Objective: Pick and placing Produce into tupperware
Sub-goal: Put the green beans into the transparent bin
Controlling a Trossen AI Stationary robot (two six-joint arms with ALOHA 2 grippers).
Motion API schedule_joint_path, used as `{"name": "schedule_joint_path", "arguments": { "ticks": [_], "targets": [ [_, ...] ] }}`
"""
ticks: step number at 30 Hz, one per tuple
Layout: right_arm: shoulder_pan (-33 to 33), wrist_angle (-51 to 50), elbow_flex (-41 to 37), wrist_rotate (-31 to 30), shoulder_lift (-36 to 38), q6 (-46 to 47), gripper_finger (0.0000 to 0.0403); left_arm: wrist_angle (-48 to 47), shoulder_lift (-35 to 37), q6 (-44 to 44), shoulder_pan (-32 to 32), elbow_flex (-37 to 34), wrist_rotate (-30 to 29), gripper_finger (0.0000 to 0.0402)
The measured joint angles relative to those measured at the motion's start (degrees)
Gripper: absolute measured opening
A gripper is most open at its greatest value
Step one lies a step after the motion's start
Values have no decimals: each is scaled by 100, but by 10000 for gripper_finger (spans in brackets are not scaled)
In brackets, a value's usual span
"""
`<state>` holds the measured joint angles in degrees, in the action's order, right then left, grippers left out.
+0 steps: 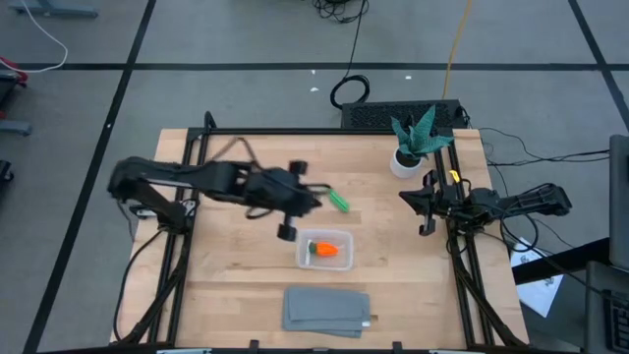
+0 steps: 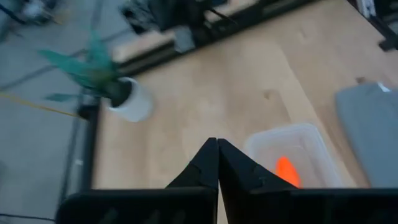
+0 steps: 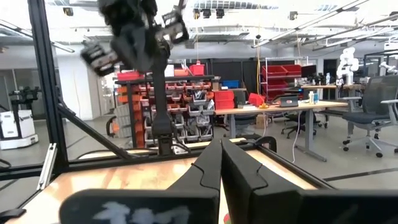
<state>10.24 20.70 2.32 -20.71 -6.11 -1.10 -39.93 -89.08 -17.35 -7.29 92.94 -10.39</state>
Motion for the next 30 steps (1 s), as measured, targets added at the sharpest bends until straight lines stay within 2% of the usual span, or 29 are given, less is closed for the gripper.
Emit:
{"name": "schedule_joint_path", "arguments": {
  "ticks": [3,6,12,18,24,30],
  "targets": [
    [0,-34,0,0,-2,0,0,31,514,-156,44,-261,-142,1],
    [0,-34,0,0,-2,0,0,536,1073,-327,192,-844,186,1],
    [0,-36,0,0,-2,-35,0,2393,2353,-174,717,-2778,822,1],
    [0,-40,0,0,-3,-235,0,3974,3192,-40,1253,-4623,1686,0],
    [0,-124,-1,0,-2,-304,0,4564,4112,173,1457,-5709,1583,0],
    [0,-45,0,0,-2,-317,0,4615,4790,725,1467,-6475,1494,0]
  ]
}}
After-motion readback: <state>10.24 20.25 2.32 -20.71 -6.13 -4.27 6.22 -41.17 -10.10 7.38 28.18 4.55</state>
